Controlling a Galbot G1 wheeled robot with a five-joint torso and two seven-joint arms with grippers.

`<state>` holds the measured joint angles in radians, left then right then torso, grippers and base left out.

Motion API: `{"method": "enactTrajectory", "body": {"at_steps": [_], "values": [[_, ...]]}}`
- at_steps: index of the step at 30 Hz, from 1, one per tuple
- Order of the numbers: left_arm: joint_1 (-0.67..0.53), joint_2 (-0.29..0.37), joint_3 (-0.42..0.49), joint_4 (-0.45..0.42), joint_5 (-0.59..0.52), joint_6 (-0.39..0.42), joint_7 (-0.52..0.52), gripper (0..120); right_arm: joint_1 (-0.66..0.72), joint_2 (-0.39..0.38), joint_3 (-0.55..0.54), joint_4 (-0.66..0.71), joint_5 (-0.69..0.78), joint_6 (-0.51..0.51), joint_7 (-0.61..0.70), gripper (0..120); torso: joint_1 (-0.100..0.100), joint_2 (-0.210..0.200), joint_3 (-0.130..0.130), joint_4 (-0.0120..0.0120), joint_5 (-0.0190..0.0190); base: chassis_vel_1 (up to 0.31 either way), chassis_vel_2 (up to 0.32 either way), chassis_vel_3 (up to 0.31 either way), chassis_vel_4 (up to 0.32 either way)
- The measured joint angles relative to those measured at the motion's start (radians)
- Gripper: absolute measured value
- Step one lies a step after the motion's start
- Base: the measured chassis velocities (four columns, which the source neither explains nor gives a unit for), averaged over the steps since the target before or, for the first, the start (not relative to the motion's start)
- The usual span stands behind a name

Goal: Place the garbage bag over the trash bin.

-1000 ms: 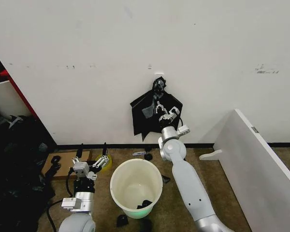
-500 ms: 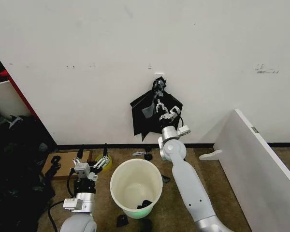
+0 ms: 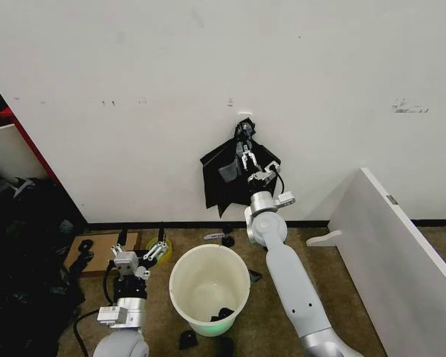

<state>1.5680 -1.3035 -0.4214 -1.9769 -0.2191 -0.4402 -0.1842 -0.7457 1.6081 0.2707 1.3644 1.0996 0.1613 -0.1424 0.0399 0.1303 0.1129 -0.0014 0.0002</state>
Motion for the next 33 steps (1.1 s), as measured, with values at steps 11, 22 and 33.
{"method": "enactTrajectory", "body": {"at_steps": [11, 22, 33], "values": [[0.006, -0.003, -0.002, 0.0, 0.005, -0.001, -0.009, 100, 0.02, 0.0, -0.003, -0.005, -0.007, 0.0, -0.018, 66, 0.0, 0.0, 0.0, -0.0001, 0.0, 0.0, 0.0, 0.0, 0.0], [0.017, -0.005, -0.001, -0.001, 0.009, -0.007, -0.014, 100, 0.007, 0.0, -0.017, -0.005, -0.027, 0.02, -0.035, 25, 0.0, 0.0, 0.0, 0.0, 0.0, 0.0, 0.0, 0.0, 0.0], [0.018, -0.007, 0.005, 0.008, 0.01, -0.018, -0.014, 100, -0.063, 0.0, -0.036, 0.06, -0.025, 0.039, -0.036, 0, 0.0, 0.0, 0.0, 0.0001, 0.0, 0.0, 0.0, 0.0, 0.0]]}}
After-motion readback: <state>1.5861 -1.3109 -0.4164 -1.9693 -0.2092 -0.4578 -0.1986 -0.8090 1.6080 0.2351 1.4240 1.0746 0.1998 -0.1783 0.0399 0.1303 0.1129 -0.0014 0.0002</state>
